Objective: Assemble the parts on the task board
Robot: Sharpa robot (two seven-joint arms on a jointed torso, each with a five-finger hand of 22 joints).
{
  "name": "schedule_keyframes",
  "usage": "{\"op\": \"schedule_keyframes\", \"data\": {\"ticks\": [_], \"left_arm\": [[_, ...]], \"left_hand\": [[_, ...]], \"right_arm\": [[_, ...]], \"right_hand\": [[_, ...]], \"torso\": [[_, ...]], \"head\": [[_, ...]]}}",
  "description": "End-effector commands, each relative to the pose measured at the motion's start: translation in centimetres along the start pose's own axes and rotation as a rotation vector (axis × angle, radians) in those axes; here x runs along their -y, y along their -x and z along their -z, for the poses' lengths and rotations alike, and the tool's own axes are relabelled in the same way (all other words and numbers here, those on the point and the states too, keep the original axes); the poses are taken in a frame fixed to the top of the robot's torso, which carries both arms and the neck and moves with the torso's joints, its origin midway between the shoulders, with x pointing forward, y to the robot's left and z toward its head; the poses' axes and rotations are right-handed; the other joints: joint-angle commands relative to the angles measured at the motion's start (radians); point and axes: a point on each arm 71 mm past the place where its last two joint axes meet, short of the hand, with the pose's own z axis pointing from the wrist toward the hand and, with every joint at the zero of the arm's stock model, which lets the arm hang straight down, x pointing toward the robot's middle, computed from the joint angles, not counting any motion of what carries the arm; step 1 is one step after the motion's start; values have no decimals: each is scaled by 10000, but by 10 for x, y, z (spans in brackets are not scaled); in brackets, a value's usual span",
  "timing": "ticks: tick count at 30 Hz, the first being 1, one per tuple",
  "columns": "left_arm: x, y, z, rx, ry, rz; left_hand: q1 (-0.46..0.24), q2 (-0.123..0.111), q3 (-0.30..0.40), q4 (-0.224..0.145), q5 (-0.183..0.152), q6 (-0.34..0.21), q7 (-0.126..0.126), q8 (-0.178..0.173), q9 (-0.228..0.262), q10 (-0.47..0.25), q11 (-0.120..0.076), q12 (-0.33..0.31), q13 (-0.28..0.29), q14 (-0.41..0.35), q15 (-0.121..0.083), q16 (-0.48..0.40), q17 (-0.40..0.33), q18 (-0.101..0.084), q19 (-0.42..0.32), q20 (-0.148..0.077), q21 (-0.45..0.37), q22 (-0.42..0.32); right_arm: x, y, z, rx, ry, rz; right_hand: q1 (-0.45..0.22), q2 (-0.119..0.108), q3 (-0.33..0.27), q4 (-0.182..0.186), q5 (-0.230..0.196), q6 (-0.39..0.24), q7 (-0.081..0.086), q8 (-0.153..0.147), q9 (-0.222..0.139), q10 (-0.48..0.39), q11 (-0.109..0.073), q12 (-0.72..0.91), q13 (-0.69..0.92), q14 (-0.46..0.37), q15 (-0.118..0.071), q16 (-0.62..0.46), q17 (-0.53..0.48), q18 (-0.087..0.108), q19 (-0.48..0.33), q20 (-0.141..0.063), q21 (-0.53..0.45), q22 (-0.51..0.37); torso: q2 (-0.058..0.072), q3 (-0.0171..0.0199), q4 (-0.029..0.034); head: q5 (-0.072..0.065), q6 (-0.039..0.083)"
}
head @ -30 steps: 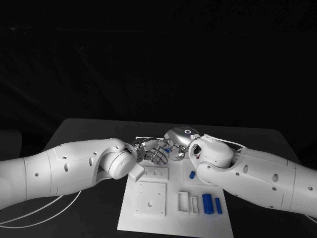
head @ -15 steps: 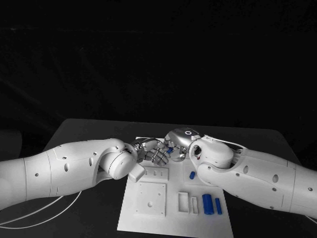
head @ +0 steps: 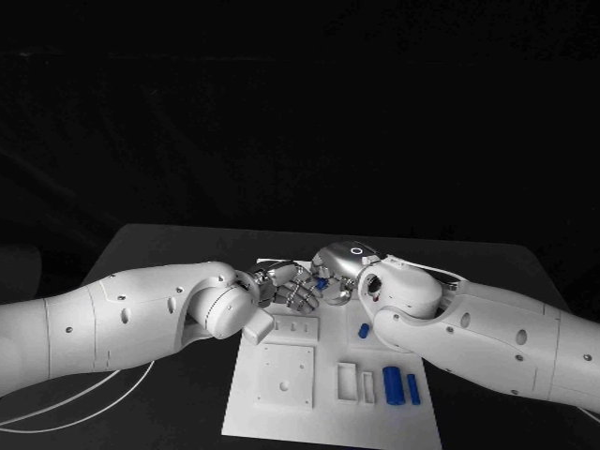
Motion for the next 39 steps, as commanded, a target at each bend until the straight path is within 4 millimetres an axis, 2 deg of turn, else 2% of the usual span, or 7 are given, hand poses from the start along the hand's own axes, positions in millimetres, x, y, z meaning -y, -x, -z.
{"op": "schedule_keyframes", "data": {"ticks": [1,4,7,12,19,24,39], "left_arm": [[7,-1,0,-39,-311,91],[6,2,1,69,-278,25],[5,4,2,132,-205,-39],[5,5,2,137,-166,-94],[4,4,2,51,-136,-166],[5,3,2,36,-141,-169],[5,1,0,44,-200,-124]], "left_hand": [[-449,-1159,-388,350,-520,-218,94,-129,-36,-125,138,-86,-28,-60,40,48,-15,-123,16,35,43,14],[-646,-1708,-531,568,-533,-341,144,-178,-27,-168,154,-85,-19,-77,34,56,-15,-147,14,-4,39,18],[-852,-1816,-1145,438,-516,-516,207,-233,-2,-229,167,-71,-1,-122,37,66,-15,-153,-57,-9,25,43],[-860,-2016,-1272,458,-517,-616,238,-269,7,-260,170,-66,7,-140,32,68,-20,-152,-69,-25,7,38],[-855,-2075,-1291,496,-517,-631,242,-271,13,-265,169,-60,12,-144,29,71,-22,-152,-69,-29,1,37],[-709,-1979,-1266,492,-521,-692,261,-297,3,-280,172,-53,20,-153,28,81,-21,-153,-76,-33,-4,41],[-136,-1017,-1367,207,-524,-605,222,-220,-60,-221,125,16,64,-124,13,165,1,-153,-89,-25,-16,66]], "right_arm": [[-8,-5,1,-272,401,28],[-7,-5,2,-274,372,38],[-5,-5,2,-259,322,59],[-3,-5,3,-160,283,95],[-1,-4,5,-95,255,75],[-1,-5,6,-40,234,27],[-5,-6,8,-97,312,-77]], "right_hand": [[-78,-3,-5,47,-55,463,406,38,107,99,1,-67,-15,43,-33,-37,-2,156,96,7,29,40],[-78,-2,-3,46,-55,464,406,38,107,100,1,-68,-15,44,-33,-38,-2,156,96,8,29,39],[-78,-1,-1,45,-55,465,405,38,107,100,1,-68,-15,44,-33,-38,-3,156,96,8,28,39],[-79,-2,1,42,-55,467,405,38,107,102,0,-69,-15,45,-33,-39,-3,157,97,9,28,39],[-78,-6,5,38,-55,472,404,38,108,105,0,-70,-16,47,-34,-40,-3,156,99,10,28,38],[-78,-10,7,37,-55,475,404,38,108,107,-1,-70,-16,47,-34,-41,-4,157,101,11,28,38],[-81,-19,15,35,-55,483,402,39,108,114,-2,-71,-17,51,-35,-42,-5,156,107,14,28,37]], "torso": [[-2,1,3],[-4,0,3],[-1,-1,0],[-7,-3,7],[-1,-5,5],[-1,-5,5],[-1,0,2]], "head": [[-1,10],[3,9],[0,12],[-5,10],[3,-6],[3,-11],[13,-33]]}}
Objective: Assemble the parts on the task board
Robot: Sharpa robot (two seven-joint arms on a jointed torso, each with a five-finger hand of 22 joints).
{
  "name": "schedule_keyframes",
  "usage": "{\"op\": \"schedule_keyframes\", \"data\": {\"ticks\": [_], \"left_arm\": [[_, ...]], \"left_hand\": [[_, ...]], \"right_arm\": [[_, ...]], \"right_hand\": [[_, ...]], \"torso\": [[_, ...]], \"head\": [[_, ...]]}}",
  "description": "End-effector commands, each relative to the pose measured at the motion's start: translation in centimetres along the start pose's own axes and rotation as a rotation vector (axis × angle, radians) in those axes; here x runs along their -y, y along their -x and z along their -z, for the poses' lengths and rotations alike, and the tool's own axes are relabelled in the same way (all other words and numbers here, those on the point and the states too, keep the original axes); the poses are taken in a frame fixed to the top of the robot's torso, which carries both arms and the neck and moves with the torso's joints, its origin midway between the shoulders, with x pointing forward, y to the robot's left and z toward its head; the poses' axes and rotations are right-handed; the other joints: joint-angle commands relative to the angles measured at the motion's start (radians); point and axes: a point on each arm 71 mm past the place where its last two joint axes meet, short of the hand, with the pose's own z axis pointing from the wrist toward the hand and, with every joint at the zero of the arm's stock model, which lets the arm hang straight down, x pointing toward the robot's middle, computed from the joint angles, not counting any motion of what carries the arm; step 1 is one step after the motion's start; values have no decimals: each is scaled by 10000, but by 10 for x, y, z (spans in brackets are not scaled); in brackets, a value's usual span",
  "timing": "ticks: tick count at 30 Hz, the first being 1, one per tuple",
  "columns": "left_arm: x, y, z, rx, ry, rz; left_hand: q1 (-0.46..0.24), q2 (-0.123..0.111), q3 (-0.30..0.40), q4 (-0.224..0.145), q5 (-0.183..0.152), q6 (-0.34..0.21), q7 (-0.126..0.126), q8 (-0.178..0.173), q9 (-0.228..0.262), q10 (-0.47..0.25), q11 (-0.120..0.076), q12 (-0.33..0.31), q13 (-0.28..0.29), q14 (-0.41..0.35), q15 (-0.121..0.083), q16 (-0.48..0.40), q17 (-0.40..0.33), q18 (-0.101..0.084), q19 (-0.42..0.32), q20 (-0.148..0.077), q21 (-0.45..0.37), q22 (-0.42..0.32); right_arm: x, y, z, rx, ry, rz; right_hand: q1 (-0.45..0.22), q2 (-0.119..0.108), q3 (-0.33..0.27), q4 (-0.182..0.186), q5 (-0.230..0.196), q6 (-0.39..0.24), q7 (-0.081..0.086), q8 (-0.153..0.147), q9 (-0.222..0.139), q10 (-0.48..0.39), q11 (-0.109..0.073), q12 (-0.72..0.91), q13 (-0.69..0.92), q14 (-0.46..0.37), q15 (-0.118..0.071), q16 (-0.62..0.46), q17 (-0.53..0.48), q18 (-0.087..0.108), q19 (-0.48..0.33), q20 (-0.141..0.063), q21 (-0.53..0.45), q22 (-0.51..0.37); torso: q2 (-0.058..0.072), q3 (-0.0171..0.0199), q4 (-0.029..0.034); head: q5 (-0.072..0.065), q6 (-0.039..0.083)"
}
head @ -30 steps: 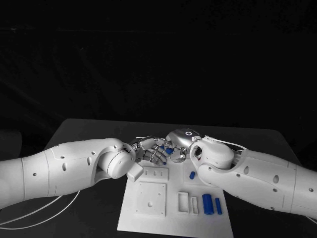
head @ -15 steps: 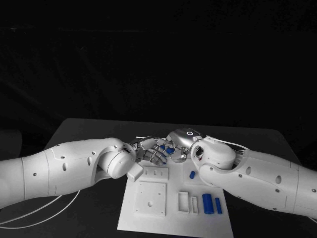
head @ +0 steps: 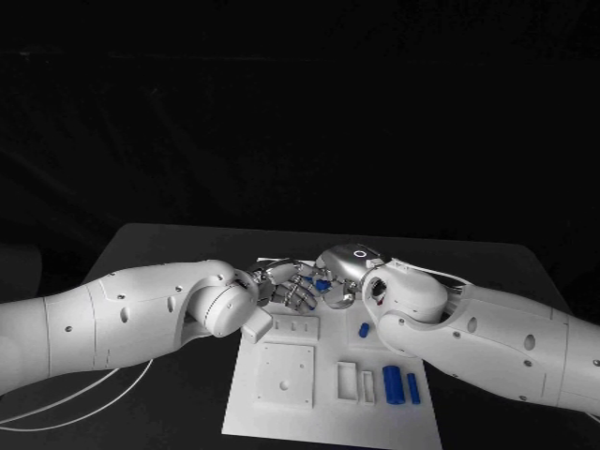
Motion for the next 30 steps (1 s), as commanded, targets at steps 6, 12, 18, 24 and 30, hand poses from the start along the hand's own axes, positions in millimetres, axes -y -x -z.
{"op": "schedule_keyframes", "data": {"ticks": [6,12,18,24,30], "left_arm": [[6,-1,0,81,-395,30],[6,-3,-1,-25,-360,30],[6,-4,-1,-73,-344,62],[6,-4,-2,-64,-323,137],[6,-5,-2,-69,-300,220]], "left_hand": [[494,475,105,-323,-33,101,-92,61,-30,36,-58,59,27,-20,-17,68,9,-153,-43,6,-23,19],[891,589,100,-460,-26,177,-123,111,-55,89,-78,79,33,8,-24,86,1,-153,-30,15,-29,21],[861,460,-30,-353,-29,191,-124,119,-84,99,-76,73,28,15,-18,82,-14,-153,-8,30,-42,8],[649,356,-193,-179,-39,195,-123,120,-120,106,-75,58,18,20,-15,78,-29,-153,2,38,-73,-16],[466,312,-288,-34,-44,166,-110,109,-147,93,-66,39,8,4,-11,69,-40,-153,1,35,-99,-32]], "right_arm": [[-7,-3,1,-116,288,26],[-8,-3,1,-117,304,34],[-9,-3,1,-147,337,33],[-11,-3,1,-184,397,18],[-13,-3,0,-220,430,1]], "right_hand": [[-83,-15,21,38,-54,496,389,66,9,43,-3,-33,-10,36,-50,-44,-5,144,75,-21,28,36],[-82,-16,26,37,-54,498,388,65,9,45,-4,-34,-11,37,-50,-44,-5,144,78,-20,28,35],[-83,-18,29,36,-54,499,388,64,9,48,-4,-34,-11,39,-51,-45,-5,144,80,-20,28,35],[-84,-20,32,37,-54,500,388,64,8,50,-4,-35,-12,40,-51,-45,-5,144,82,-19,28,34],[-86,-20,35,37,-54,501,388,62,8,52,-5,-37,-12,41,-51,-46,-6,144,83,-18,27,33]], "torso": [[-2,8,7],[4,9,8],[-3,5,3],[-2,10,0],[-4,7,3]], "head": [[-7,-22],[-12,-27],[5,-18],[9,-17],[9,-26]]}}
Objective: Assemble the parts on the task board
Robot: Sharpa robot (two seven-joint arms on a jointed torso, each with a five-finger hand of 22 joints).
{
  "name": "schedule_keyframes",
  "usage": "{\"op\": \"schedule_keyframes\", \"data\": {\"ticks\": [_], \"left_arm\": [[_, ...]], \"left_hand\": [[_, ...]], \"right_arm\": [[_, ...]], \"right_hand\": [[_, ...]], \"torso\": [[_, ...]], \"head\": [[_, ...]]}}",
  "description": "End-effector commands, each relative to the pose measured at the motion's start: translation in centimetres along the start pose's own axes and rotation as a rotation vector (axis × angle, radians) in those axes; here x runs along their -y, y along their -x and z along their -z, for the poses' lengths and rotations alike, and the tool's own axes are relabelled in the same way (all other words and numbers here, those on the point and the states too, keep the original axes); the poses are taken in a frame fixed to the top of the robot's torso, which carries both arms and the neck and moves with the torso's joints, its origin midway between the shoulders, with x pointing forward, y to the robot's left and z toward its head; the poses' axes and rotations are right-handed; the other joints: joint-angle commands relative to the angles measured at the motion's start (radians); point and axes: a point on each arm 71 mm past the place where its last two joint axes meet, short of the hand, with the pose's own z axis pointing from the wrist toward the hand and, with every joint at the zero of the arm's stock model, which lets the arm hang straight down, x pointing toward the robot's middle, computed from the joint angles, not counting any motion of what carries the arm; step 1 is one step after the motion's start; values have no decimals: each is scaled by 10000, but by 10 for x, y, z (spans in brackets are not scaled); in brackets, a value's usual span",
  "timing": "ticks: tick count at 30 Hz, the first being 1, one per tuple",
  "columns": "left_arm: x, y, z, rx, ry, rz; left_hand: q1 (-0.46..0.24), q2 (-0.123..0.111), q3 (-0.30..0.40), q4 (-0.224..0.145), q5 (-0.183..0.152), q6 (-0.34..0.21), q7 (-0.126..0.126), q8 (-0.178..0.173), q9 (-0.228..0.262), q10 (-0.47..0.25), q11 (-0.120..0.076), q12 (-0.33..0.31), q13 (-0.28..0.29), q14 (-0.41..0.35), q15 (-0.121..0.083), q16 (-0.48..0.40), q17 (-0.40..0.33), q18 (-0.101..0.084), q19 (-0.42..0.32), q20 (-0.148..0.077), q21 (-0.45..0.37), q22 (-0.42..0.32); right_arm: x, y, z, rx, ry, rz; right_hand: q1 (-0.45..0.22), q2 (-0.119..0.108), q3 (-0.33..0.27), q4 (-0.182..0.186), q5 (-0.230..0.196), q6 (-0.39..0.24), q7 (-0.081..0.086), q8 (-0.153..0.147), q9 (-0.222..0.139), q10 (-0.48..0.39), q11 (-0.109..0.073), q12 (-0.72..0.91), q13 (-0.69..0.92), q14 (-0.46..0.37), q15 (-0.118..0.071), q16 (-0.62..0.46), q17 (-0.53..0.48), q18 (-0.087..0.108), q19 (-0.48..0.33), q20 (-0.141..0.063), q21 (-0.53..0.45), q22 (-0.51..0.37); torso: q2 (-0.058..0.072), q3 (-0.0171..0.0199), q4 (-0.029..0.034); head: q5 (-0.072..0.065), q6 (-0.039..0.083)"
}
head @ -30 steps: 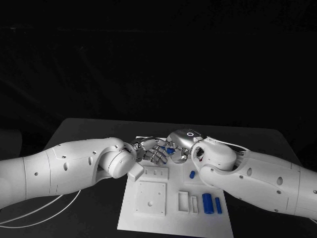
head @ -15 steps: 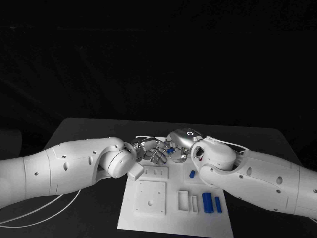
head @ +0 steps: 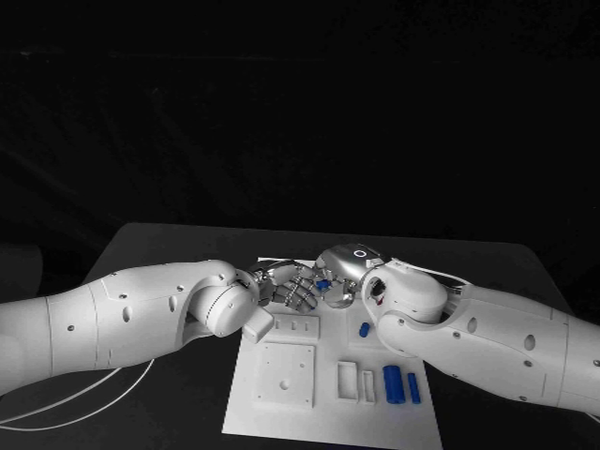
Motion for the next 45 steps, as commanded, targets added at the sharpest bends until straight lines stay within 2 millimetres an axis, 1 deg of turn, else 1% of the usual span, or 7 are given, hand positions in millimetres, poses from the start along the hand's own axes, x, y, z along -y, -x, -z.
{"op": "schedule_keyframes", "data": {"ticks": [1,11,20,27,36,42,45], "left_arm": [[7,-5,-1,-109,-334,149],[8,-9,-3,-176,-246,125],[9,-7,-5,26,-293,214],[9,-8,-6,76,-272,302],[4,-10,-7,63,-140,529],[4,-11,-6,57,-160,709],[4,-11,-6,49,-191,713]], "left_hand": [[-185,-18,-49,105,-44,25,-12,-10,-17,23,-16,-16,-19,2,-9,28,-19,-152,0,36,-65,-19],[-156,140,-1,62,-43,75,-47,28,-24,62,-45,-3,-13,26,-32,55,-13,-152,-7,7,-81,-20],[272,786,185,-353,-36,181,-94,105,-38,172,-90,27,-3,79,-58,98,-10,-152,7,5,-69,5],[469,1013,216,-418,-36,279,-142,167,-39,289,-149,16,-18,87,-64,102,-20,-152,12,5,-64,19],[745,1047,232,-434,-32,317,-162,192,-57,381,-173,-68,-70,86,-64,106,-28,-152,-11,6,-67,37],[1356,1280,468,-461,-17,311,-168,198,-87,446,-182,-175,-128,62,-65,108,-35,-152,-82,4,-79,69],[1815,1123,1200,-420,-44,337,-165,212,-112,511,-179,-267,-177,66,-51,105,-49,-152,-57,46,-92,57]], "right_arm": [[-12,-3,0,-209,506,10],[-14,-3,0,-161,543,-6],[-17,-3,1,-196,618,-19],[-21,-3,3,-230,729,-47],[-23,-4,4,-300,763,-40],[-23,-6,3,-345,747,-60],[-23,-7,3,-378,731,-74]], "right_hand": [[-88,-20,36,35,-55,427,389,5,8,49,-7,-37,-15,39,-52,-47,-6,145,83,-19,27,33],[-89,-22,41,34,-55,427,389,2,7,51,-7,-39,-16,40,-53,-48,-7,145,85,-17,26,32],[-90,-23,45,33,-55,429,389,1,7,53,-7,-40,-17,41,-53,-49,-7,145,87,-17,25,31],[-91,-24,49,33,-55,430,389,0,7,55,-7,-42,-17,42,-53,-50,-8,145,88,-16,24,31],[-93,-26,52,31,-55,430,389,-3,6,57,-7,-44,-18,44,-52,-52,-9,145,89,-14,22,30],[-94,-27,55,31,-55,430,389,-4,6,58,-7,-45,-19,44,-52,-53,-9,145,89,-13,21,29],[-94,-27,56,30,-55,430,389,-5,6,58,-7,-46,-19,44,-52,-54,-10,145,89,-12,21,29]], "torso": [[-3,-4,2],[-2,-3,-2],[-2,-9,-2],[-1,-4,-8],[-5,-8,-2],[-6,-7,1],[-3,-9,2]], "head": [[0,-8],[13,-4],[26,-13],[59,-26],[92,-57],[104,-54],[106,-58]]}}
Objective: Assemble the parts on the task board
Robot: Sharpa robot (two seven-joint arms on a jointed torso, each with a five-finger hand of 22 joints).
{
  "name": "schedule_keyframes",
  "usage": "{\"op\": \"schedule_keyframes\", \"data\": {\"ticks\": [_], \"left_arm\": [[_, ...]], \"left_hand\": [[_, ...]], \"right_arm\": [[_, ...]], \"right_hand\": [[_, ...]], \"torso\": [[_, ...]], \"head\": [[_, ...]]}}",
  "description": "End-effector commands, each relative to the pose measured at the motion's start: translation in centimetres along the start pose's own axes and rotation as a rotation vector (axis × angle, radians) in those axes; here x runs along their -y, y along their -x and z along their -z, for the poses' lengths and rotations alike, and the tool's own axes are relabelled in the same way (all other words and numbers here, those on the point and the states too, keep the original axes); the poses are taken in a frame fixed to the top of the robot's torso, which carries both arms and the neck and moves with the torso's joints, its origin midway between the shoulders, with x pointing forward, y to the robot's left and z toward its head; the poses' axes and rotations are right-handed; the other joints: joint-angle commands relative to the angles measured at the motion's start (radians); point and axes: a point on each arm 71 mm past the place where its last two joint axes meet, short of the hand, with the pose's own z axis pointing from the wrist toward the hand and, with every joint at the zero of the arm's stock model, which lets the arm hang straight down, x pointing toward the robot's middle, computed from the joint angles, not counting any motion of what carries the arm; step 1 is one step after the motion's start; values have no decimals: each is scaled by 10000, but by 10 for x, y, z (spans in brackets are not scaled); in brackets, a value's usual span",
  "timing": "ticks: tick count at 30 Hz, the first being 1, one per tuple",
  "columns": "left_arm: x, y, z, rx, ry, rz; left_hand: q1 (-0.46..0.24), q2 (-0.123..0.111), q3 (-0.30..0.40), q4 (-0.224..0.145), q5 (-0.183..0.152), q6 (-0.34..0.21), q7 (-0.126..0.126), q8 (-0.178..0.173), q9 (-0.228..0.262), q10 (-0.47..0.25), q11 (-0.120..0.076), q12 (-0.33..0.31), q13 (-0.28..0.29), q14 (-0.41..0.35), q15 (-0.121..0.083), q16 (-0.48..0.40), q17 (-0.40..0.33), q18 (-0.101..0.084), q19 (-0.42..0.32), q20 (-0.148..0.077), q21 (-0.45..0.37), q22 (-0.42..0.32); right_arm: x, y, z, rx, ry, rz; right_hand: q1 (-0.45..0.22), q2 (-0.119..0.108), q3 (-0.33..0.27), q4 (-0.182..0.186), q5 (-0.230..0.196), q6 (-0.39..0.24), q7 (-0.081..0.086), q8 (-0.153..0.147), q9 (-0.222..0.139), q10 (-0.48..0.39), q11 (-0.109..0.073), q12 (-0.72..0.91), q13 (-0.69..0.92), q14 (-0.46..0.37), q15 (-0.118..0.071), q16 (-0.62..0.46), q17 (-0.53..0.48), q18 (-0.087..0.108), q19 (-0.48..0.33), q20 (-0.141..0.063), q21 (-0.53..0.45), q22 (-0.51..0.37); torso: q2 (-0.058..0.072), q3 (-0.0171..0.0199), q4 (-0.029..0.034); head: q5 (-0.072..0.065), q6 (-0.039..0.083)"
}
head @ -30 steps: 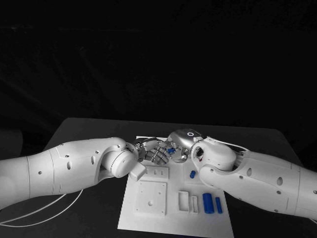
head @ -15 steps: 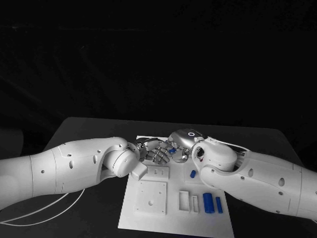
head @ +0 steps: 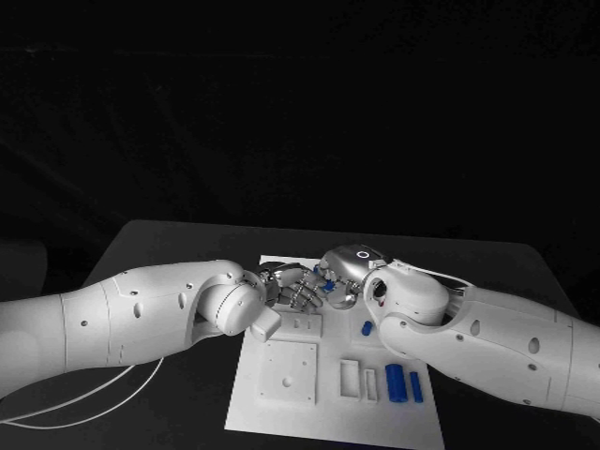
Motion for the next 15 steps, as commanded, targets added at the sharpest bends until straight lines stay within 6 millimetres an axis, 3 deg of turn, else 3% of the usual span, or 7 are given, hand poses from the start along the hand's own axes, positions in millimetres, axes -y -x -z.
{"op": "schedule_keyframes", "data": {"ticks": [1,10,15], "left_arm": [[8,-6,-1,-72,-482,225],[8,-7,0,-192,-490,305],[7,-7,1,-268,-430,328]], "left_hand": [[127,-15,352,0,59,1,-37,44,-34,133,-1,-73,-34,31,-5,31,-15,-152,-33,83,-53,-4],[102,-2,501,-9,58,52,-55,79,-31,199,-22,-119,-58,34,1,34,-19,-152,-34,101,-47,10],[-105,-206,468,7,57,-9,-23,50,-55,196,15,-208,-99,11,21,21,-30,-152,-40,132,-38,29]], "right_arm": [[-20,-4,1,-200,991,-103],[-17,-5,0,-227,904,-86],[-15,-7,0,-230,848,-96]], "right_hand": [[-126,3,51,29,-57,398,351,24,15,43,-24,-46,-13,27,-69,-54,-10,146,49,-9,21,29],[-128,1,53,29,-57,398,352,23,15,43,-23,-47,-13,28,-69,-56,-10,146,49,-8,20,28],[-129,3,55,30,-57,398,352,22,14,44,-23,-48,-14,28,-68,-57,-11,146,49,-6,19,28]], "torso": [[5,0,3],[8,-4,3],[6,-4,7]], "head": [[6,0],[3,23],[-2,24]]}}
